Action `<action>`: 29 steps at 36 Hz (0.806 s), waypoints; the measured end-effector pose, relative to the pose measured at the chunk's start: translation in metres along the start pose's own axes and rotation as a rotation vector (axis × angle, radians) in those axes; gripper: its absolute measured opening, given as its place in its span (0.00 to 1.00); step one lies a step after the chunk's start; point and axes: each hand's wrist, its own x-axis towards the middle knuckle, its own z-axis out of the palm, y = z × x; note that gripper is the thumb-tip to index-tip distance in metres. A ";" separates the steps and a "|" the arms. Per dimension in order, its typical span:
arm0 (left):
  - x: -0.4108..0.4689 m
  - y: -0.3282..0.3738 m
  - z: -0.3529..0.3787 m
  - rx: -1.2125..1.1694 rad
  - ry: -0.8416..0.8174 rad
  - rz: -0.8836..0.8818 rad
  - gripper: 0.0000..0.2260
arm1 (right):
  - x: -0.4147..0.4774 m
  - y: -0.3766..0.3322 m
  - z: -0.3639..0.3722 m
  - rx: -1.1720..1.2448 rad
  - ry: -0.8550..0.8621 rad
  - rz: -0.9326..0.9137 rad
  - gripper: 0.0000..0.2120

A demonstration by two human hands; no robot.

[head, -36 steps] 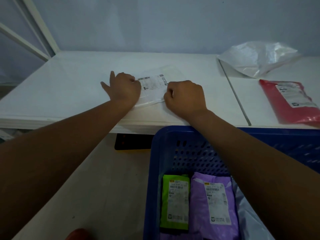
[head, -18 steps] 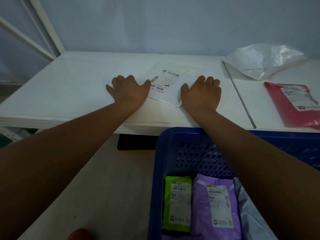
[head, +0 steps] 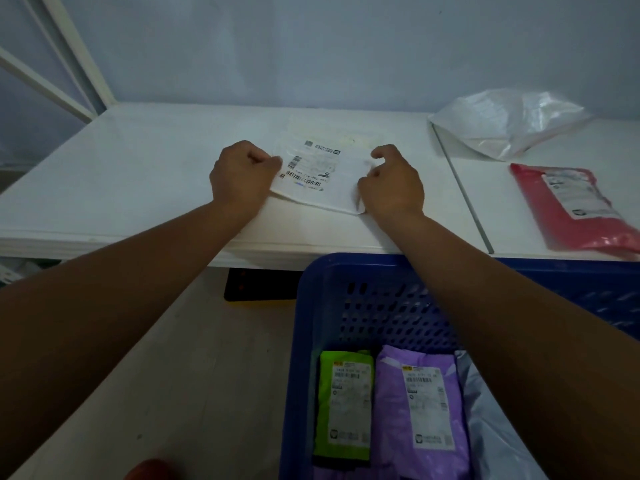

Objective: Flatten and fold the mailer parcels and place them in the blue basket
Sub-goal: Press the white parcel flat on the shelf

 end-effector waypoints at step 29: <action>-0.048 0.032 -0.032 -0.399 -0.209 -0.137 0.05 | -0.011 -0.026 -0.056 0.342 -0.236 0.364 0.05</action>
